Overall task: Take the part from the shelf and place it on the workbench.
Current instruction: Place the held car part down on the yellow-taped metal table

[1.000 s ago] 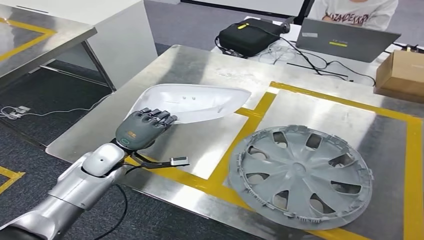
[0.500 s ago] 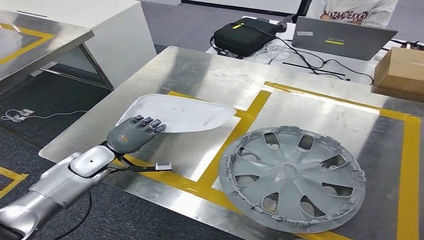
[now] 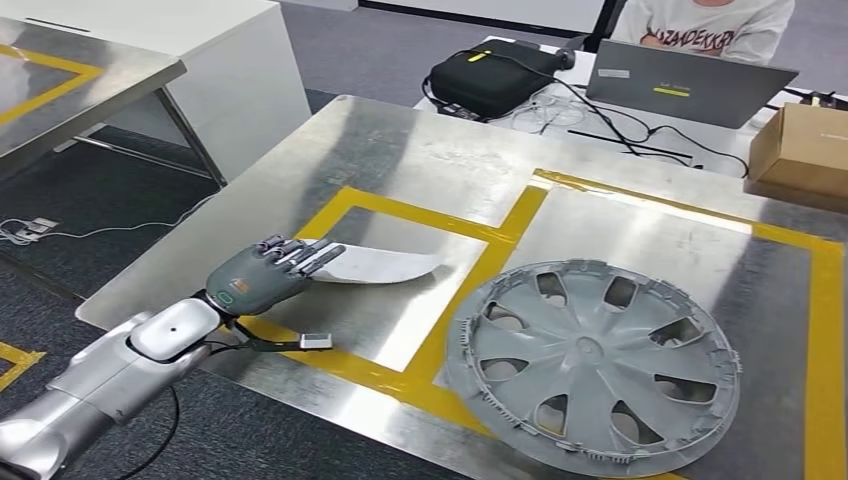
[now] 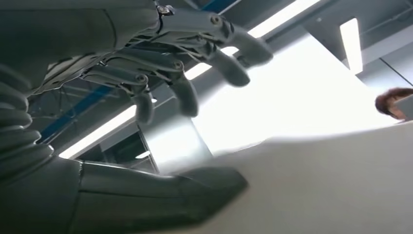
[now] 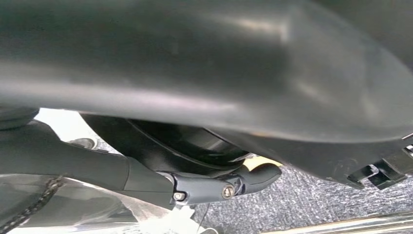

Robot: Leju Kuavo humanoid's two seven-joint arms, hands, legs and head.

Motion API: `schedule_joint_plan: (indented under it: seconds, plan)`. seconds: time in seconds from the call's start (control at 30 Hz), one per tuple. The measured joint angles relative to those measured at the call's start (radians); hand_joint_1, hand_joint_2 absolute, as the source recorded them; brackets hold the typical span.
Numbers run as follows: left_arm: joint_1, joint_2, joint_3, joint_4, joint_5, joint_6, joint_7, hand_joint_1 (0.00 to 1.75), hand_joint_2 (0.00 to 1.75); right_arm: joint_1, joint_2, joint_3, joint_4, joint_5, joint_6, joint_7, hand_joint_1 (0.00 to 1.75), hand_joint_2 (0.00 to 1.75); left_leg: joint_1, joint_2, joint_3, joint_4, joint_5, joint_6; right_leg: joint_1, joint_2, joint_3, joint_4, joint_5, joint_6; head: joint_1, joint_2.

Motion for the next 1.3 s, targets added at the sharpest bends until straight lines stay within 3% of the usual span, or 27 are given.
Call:
schedule_joint_plan:
  seconds: [0.1, 0.17, 0.2, 0.3, 0.37, 0.47, 0.53, 0.6, 0.67, 0.7, 0.73, 0.8, 0.87, 0.97, 1.0, 1.07, 1.13, 1.17, 1.2, 1.23, 1.3]
  plan:
    - [0.005, -0.007, 0.007, -0.009, -0.002, 0.001, -0.004, 0.0, 0.0, -0.004, -0.001, -0.001, 0.0, 0.001, -0.002, 0.0, 0.0, 0.0, 0.002, 0.002, 0.002, -0.002, -0.001, 0.011, -0.003, -0.002, -0.084, 0.172, -0.079, 0.013, 0.002, 0.0]
    - [0.012, -0.012, 0.008, -0.013, 0.004, 0.001, -0.018, 0.0, 0.0, -0.009, -0.003, -0.001, 0.0, 0.001, -0.004, 0.0, 0.0, 0.0, 0.002, 0.003, 0.003, -0.002, -0.003, 0.012, -0.005, -0.002, -0.128, 0.253, -0.092, 0.017, 0.002, 0.0]
    - [0.016, -0.016, 0.01, -0.016, 0.009, 0.001, -0.028, 0.0, 0.0, -0.01, -0.004, -0.002, 0.0, 0.001, -0.004, 0.0, 0.0, 0.0, 0.002, 0.003, 0.005, -0.002, -0.003, 0.012, -0.006, -0.003, -0.124, 0.239, -0.071, 0.018, 0.002, 0.0]
    - [0.024, -0.028, 0.018, -0.034, 0.019, 0.001, -0.06, 0.0, 0.0, -0.008, -0.005, -0.002, 0.0, 0.003, -0.002, 0.0, 0.0, 0.0, 0.002, 0.0, 0.012, -0.001, -0.008, 0.004, -0.01, -0.005, -0.039, 0.053, 0.025, 0.015, 0.002, 0.0]
    - [0.026, -0.034, 0.027, -0.048, 0.021, 0.001, -0.076, 0.0, 0.0, -0.005, -0.005, -0.002, 0.0, 0.003, 0.001, 0.0, 0.0, 0.0, -0.001, -0.002, 0.009, 0.002, -0.007, -0.007, -0.009, -0.004, -0.005, -0.014, 0.037, 0.008, 0.001, 0.0]
    - [0.031, -0.044, 0.038, -0.067, 0.033, 0.001, -0.102, 0.0, 0.0, -0.003, -0.005, -0.003, 0.0, 0.003, 0.002, -0.001, 0.0, 0.0, 0.0, -0.001, 0.006, 0.005, -0.007, -0.022, -0.008, 0.0, -0.001, -0.02, 0.042, -0.008, -0.002, 0.0]
    - [0.034, -0.053, 0.049, -0.084, 0.046, 0.001, -0.128, 0.0, 0.0, -0.003, -0.005, -0.003, 0.0, 0.0, 0.002, -0.001, 0.0, 0.0, 0.002, 0.0, -0.013, 0.053, -0.048, -0.031, -0.012, -0.003, -0.002, -0.024, 0.049, -0.02, -0.004, 0.0]
    - [0.039, -0.066, 0.061, -0.1, 0.054, 0.001, -0.155, 0.0, 0.0, -0.002, -0.005, -0.005, 0.0, -0.002, 0.003, -0.001, 0.0, 0.0, 0.003, 0.0, -0.057, 0.171, -0.118, -0.036, -0.011, -0.006, -0.006, -0.025, 0.053, -0.026, -0.006, 0.0]
    - [0.048, -0.084, 0.067, -0.111, 0.053, 0.001, -0.172, 0.0, 0.0, -0.001, -0.005, -0.007, 0.0, -0.004, 0.006, 0.0, 0.0, 0.0, 0.003, 0.0, -0.084, 0.26, -0.153, -0.036, -0.006, -0.007, -0.011, -0.024, 0.056, -0.031, -0.005, 0.0]
    - [0.051, -0.092, 0.068, -0.116, 0.051, 0.001, -0.175, 0.0, 0.0, -0.001, -0.005, -0.007, 0.0, -0.004, 0.007, 0.0, 0.0, 0.0, 0.003, 0.0, -0.076, 0.257, -0.145, -0.034, -0.004, -0.007, -0.014, -0.024, 0.059, -0.032, -0.005, 0.0]
    - [0.053, -0.1, 0.068, -0.121, 0.049, 0.001, -0.176, 0.0, 0.0, -0.001, -0.005, -0.008, 0.0, -0.004, 0.008, 0.0, 0.0, 0.0, 0.002, 0.0, -0.049, 0.216, -0.121, -0.03, -0.001, -0.006, -0.016, -0.024, 0.062, -0.033, -0.005, 0.0]
    - [0.051, -0.111, 0.067, -0.133, 0.044, 0.001, -0.173, 0.0, 0.0, -0.001, -0.004, -0.008, 0.0, -0.004, 0.008, 0.0, 0.0, 0.0, -0.001, 0.0, 0.029, 0.083, -0.071, -0.017, 0.002, -0.006, -0.02, -0.023, 0.068, -0.03, -0.005, 0.0]
    - [0.048, -0.119, 0.064, -0.144, 0.042, 0.001, -0.169, 0.0, 0.0, -0.002, -0.004, -0.008, 0.0, -0.004, 0.008, 0.001, 0.0, 0.0, -0.008, -0.001, 0.069, 0.003, -0.052, -0.007, 0.003, -0.005, -0.026, -0.021, 0.074, -0.022, -0.004, 0.0]
    - [0.048, -0.129, 0.061, -0.155, 0.042, 0.001, -0.165, 0.0, 0.0, -0.002, -0.005, -0.01, 0.0, -0.004, 0.007, 0.001, 0.0, 0.0, -0.012, 0.0, 0.063, -0.011, -0.037, 0.006, 0.0, -0.005, -0.035, -0.02, 0.083, -0.003, -0.004, 0.0]
    - [0.047, -0.132, 0.06, -0.159, 0.042, 0.001, -0.163, 0.0, 0.0, -0.002, -0.005, -0.01, 0.0, -0.004, 0.007, 0.001, 0.0, 0.0, -0.01, 0.001, 0.059, -0.015, -0.028, 0.011, -0.001, -0.005, -0.043, -0.011, 0.069, 0.003, -0.003, 0.0]
    - [0.048, -0.14, 0.058, -0.167, 0.043, 0.001, -0.159, 0.0, 0.0, -0.003, -0.007, -0.012, 0.0, -0.004, 0.007, 0.002, 0.0, 0.0, -0.005, 0.006, 0.043, -0.02, -0.01, 0.021, -0.003, -0.005, -0.073, 0.063, -0.001, 0.016, -0.001, 0.0]
    - [0.054, -0.144, 0.056, -0.172, 0.043, 0.001, -0.158, 0.0, 0.0, -0.007, -0.008, -0.015, 0.0, -0.003, 0.007, 0.002, 0.0, 0.0, -0.005, 0.009, 0.02, -0.02, 0.005, 0.024, -0.007, -0.006, -0.111, 0.191, -0.083, 0.028, 0.0, 0.0]
    - [0.057, -0.145, 0.056, -0.173, 0.043, 0.001, -0.158, 0.0, 0.0, -0.008, -0.009, -0.016, 0.0, -0.003, 0.007, 0.003, 0.0, 0.0, -0.004, 0.011, 0.008, -0.02, 0.014, 0.023, -0.008, -0.006, -0.117, 0.238, -0.1, 0.032, 0.0, 0.0]
    - [0.06, -0.146, 0.055, -0.174, 0.043, 0.001, -0.158, 0.0, 0.0, -0.008, -0.01, -0.017, 0.0, -0.003, 0.007, 0.003, 0.0, 0.0, -0.004, 0.011, -0.004, -0.019, 0.022, 0.022, -0.01, -0.007, -0.107, 0.25, -0.096, 0.035, 0.0, 0.0]
    - [0.062, -0.148, 0.054, -0.175, 0.043, 0.001, -0.158, 0.0, 0.0, -0.008, -0.01, -0.018, 0.0, -0.003, 0.008, 0.004, 0.0, 0.0, -0.004, 0.012, -0.014, -0.018, 0.03, 0.019, -0.011, -0.007, -0.078, 0.225, -0.075, 0.036, 0.0, 0.0]
    - [0.065, -0.15, 0.054, -0.178, 0.045, 0.001, -0.158, 0.0, 0.0, -0.006, -0.011, -0.019, 0.0, -0.002, 0.01, 0.005, 0.0, 0.0, -0.004, 0.011, -0.033, -0.016, 0.046, 0.011, -0.015, -0.007, 0.019, 0.094, -0.03, 0.037, 0.0, 0.0]
